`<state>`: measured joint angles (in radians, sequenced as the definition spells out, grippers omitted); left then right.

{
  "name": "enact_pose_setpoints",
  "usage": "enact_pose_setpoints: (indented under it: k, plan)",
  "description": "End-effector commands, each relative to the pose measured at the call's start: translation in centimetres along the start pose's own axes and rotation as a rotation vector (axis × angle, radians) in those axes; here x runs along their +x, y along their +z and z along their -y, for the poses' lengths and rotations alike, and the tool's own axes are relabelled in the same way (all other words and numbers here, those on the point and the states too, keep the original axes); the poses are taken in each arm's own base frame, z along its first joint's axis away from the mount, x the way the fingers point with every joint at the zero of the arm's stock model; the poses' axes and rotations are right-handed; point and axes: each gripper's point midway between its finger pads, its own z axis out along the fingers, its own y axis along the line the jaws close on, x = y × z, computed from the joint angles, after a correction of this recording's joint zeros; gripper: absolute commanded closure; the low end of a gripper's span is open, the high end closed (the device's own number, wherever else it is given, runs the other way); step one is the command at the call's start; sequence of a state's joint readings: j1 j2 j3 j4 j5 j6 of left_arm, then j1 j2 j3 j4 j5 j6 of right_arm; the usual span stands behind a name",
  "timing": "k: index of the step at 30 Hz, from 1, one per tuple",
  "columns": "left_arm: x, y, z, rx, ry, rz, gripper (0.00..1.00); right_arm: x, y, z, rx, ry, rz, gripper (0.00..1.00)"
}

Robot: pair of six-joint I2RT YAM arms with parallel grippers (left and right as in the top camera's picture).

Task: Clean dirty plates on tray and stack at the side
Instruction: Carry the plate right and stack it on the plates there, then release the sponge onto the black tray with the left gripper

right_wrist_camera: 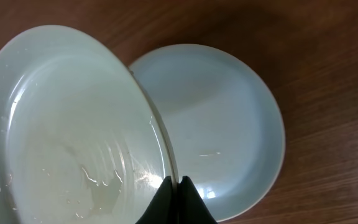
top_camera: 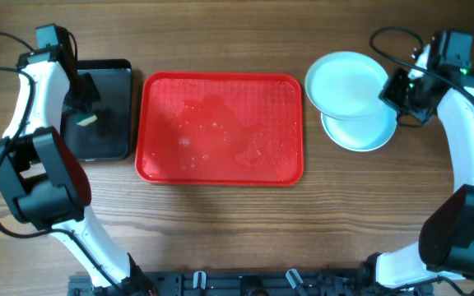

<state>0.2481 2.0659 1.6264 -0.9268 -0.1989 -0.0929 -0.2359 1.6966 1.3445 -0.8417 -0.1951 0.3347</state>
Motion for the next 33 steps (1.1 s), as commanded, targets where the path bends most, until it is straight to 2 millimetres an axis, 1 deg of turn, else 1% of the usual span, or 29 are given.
enact_pose_setpoints:
  k: [1, 3, 5, 7, 8, 9, 10, 11, 14, 16, 18, 21, 22, 23, 26, 27, 30, 33]
  plan:
    - [-0.3, 1.9, 0.1, -0.021, 0.092, -0.012, 0.86, 0.7, 0.8, 0.3, -0.028, -0.004, -0.021, 0.96]
    - [-0.3, 2.7, 0.2, -0.021, 0.093, -0.015, 0.82, 0.8, 0.8, 0.5, -0.027, -0.002, -0.021, 0.96]
    - [-0.2, 3.1, 0.3, -0.021, 0.094, -0.022, 0.76, 0.7, 0.8, 0.5, -0.026, -0.002, -0.018, 0.96]
    - [-0.2, 3.1, 0.4, -0.018, 0.095, -0.023, 0.66, 0.6, 0.8, 0.5, -0.025, -0.003, -0.015, 0.96]
    - [-0.2, 3.1, 0.4, -0.018, 0.095, -0.023, 0.51, 0.6, 0.8, 0.5, -0.026, -0.002, -0.013, 0.95]
    - [-0.2, 3.1, 0.4, -0.019, 0.095, -0.023, 0.38, 0.5, 0.8, 0.5, -0.026, -0.003, -0.012, 0.96]
    - [-0.2, 3.1, 0.4, -0.018, 0.094, -0.023, 0.03, 0.5, 0.8, 0.5, -0.026, -0.003, -0.01, 0.96]
    - [-0.2, 3.1, 0.4, -0.018, 0.095, -0.023, 0.0, 0.5, 0.8, 0.5, -0.023, -0.003, -0.01, 0.96]
    - [-0.4, 2.7, 0.5, -0.017, 0.096, -0.013, 0.0, 0.5, 0.8, 0.7, -0.012, -0.003, -0.007, 0.96]
    - [-0.8, 1.8, 0.8, -0.013, 0.099, 0.009, 0.0, 0.5, 0.8, 0.9, -0.001, -0.003, -0.007, 0.96]
    - [-1.7, 0.3, 1.2, -0.005, 0.102, 0.047, 0.0, 0.5, 0.9, 1.2, 0.013, -0.002, -0.007, 0.96]
    - [-3.0, -3.3, 2.2, 0.013, 0.113, 0.125, 0.0, 0.5, 1.0, 1.9, 0.051, 0.0, -0.002, 0.96]
    - [-3.2, -4.2, 2.4, 0.018, 0.116, 0.144, 0.0, 0.7, 1.1, 2.1, 0.057, 0.001, -0.006, 0.96]
    - [-3.6, -5.7, 2.8, 0.027, 0.121, 0.177, 0.0, 1.0, 1.3, 2.3, 0.065, 0.004, -0.012, 0.96]
    - [-3.9, -9.1, 3.6, 0.049, 0.135, 0.25, 0.0, 1.8, 2.1, 3.8, 0.116, 0.015, -0.02, 0.96]
    - [-3.8, -10.0, 3.9, 0.054, 0.141, 0.265, 0.0, 1.9, 2.2, 4.1, 0.129, 0.02, -0.018, 0.96]
    - [-3.2, -11.3, 4.6, 0.065, 0.162, 0.275, 0.0, 2.1, 2.9, 5.9, 0.189, 0.052, 0.0, 0.96]
    - [-2.4, -11.4, 5.7, 0.103, 0.184, 0.248, 0.0, 2.3, 3.6, 7.2, 0.209, 0.065, 0.015, 0.96]
